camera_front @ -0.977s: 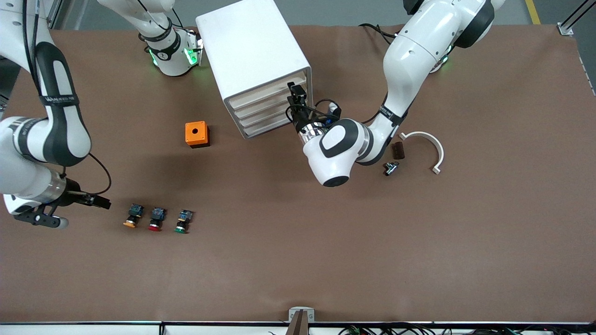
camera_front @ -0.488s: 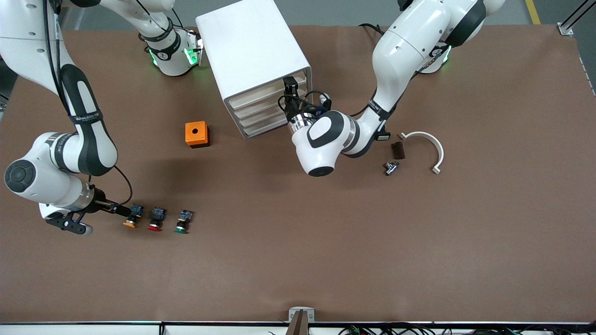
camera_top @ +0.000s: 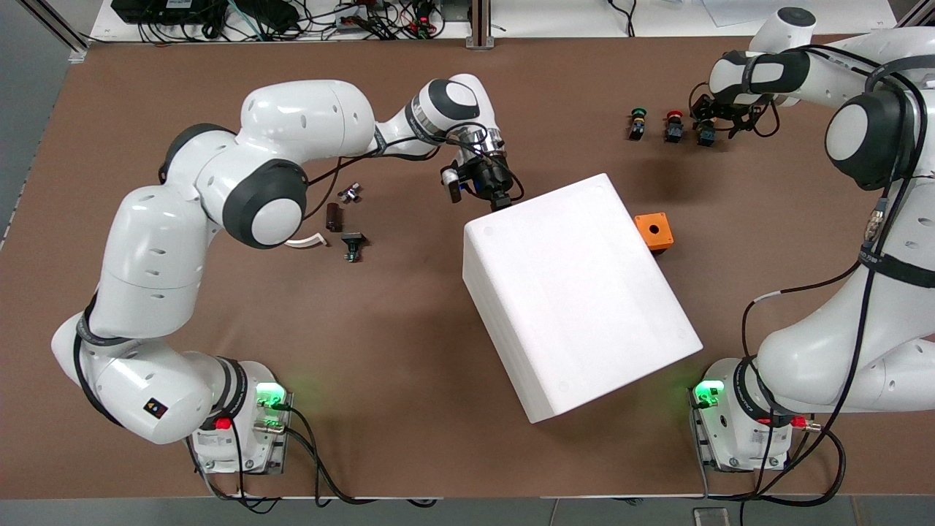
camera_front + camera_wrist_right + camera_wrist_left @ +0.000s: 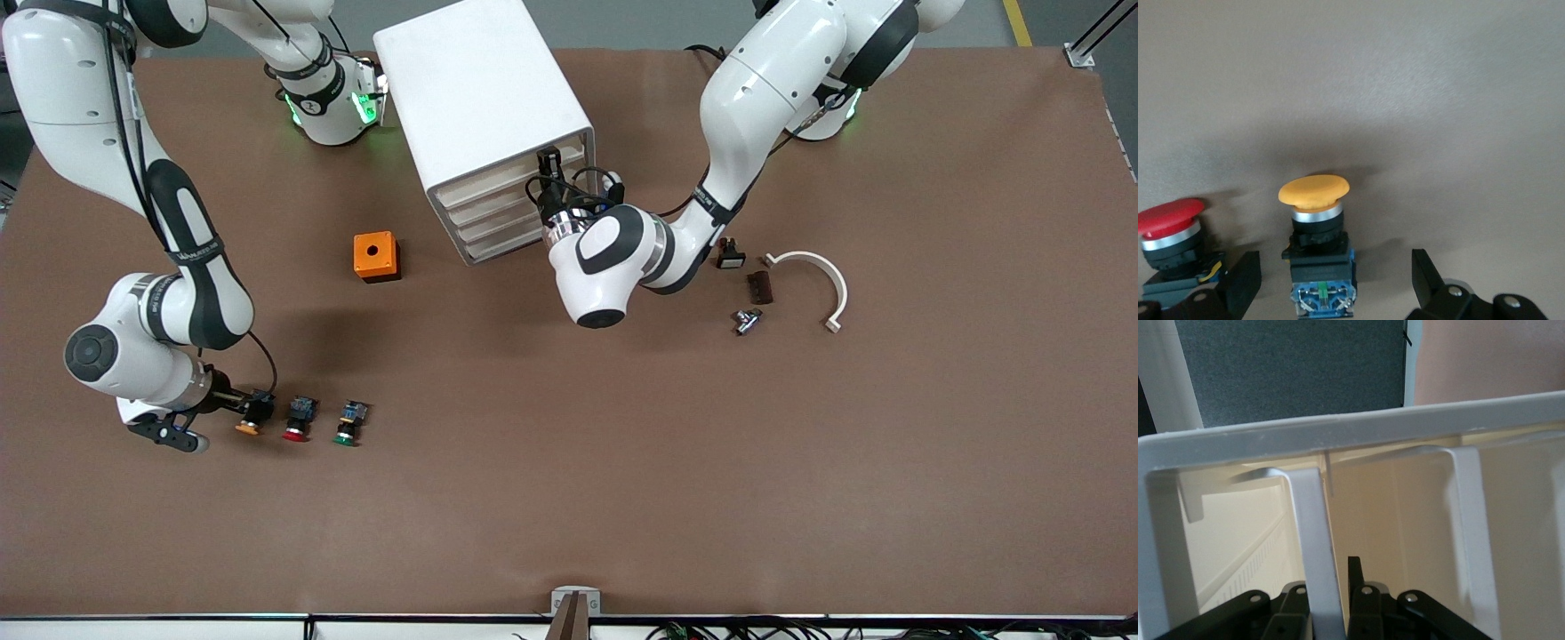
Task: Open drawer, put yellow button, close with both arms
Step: 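Grasp the drawer front with the left gripper while the right gripper grasps the yellow button, then pull the drawer open with the left gripper while the right gripper lifts the button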
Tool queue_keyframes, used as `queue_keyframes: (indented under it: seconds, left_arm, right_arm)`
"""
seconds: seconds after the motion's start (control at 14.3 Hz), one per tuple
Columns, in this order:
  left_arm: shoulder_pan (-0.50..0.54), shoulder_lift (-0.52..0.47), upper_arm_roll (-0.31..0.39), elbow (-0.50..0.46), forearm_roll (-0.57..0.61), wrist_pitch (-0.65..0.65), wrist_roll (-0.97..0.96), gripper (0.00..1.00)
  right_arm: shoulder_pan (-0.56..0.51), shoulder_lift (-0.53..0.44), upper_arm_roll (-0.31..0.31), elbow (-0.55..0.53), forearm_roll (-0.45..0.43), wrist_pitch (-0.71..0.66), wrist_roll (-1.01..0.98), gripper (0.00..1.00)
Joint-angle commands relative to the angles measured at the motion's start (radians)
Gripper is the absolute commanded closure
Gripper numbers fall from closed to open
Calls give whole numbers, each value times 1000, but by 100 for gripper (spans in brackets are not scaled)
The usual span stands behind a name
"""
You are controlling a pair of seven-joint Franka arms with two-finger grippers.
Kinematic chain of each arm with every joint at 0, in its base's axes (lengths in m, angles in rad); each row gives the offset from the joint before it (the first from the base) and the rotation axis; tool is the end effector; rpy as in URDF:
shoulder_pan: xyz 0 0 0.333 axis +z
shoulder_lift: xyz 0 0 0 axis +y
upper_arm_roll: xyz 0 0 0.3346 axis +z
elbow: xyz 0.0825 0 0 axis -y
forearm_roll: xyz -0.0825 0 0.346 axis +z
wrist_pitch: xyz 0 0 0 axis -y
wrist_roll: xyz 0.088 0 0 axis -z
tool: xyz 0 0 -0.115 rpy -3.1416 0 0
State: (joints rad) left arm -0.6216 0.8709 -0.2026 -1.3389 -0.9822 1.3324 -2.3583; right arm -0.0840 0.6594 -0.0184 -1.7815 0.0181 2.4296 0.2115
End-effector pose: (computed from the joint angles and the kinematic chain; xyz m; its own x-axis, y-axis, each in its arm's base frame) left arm 0.3843 -0.5254 0.2758 -0.2588 0.9629 -0.0763 0.1837 -0.0285 -0.9826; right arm 0.6398 -0.0644 0.2197 0.9479 -0.3182 -0.0110 -0.3182 -0.9480 0.0020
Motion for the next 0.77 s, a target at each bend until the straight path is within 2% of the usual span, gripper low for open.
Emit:
queue_keyframes:
  seconds: [0.0, 0.14, 0.21, 0.28, 0.42, 0.56, 0.7]
  left_arm:
    - [3, 2, 3, 1, -26, 8, -19, 85]
    - [13, 2, 5, 3, -26, 7, -16, 85]
    - [22, 2, 8, 4, -26, 7, -13, 85]
    - [32, 2, 11, 4, -23, 7, -13, 85]
    - [55, 0, 14, 4, -23, 8, -13, 85]
    - [80, 0, 14, 6, -21, 10, -12, 85]
    - [109, 0, 14, 6, -21, 10, -12, 85]
  right_arm:
    - [18, -6, 3, -29, 6, 26, 0, 0]
    - [18, -7, 3, -36, 5, 23, 0, 2]
    - [18, -7, 3, -42, 5, 23, -3, 10]
    - [18, -9, 3, -47, 5, 22, -7, 25]
    - [18, -14, 3, -47, 5, 9, -9, 69]
    - [16, -26, 5, -42, 5, -12, -26, 97]
    - [21, -73, 8, -29, 6, -94, -9, 100]
